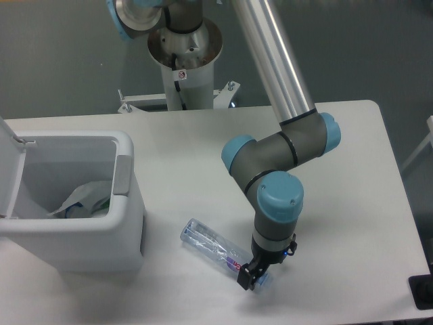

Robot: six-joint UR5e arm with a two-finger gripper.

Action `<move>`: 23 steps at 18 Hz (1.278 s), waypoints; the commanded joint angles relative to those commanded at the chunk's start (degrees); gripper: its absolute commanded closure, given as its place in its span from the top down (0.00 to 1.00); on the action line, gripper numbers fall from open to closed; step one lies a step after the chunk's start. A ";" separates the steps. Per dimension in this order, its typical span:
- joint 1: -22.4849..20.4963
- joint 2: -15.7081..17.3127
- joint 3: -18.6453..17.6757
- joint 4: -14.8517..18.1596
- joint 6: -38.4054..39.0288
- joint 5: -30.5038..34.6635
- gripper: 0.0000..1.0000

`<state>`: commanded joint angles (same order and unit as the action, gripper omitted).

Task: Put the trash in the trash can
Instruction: 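Close the gripper on the bottle's red-labelled end, then lift the bottle and carry it over the trash bin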

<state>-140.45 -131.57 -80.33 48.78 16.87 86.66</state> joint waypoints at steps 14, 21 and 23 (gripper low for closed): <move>1.41 1.23 -0.61 0.00 0.44 0.09 0.55; 1.32 5.25 1.31 -0.17 0.09 0.09 0.51; 0.88 9.47 4.38 -0.44 -0.61 0.09 0.51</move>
<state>-139.57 -122.10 -75.95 48.34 16.26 86.75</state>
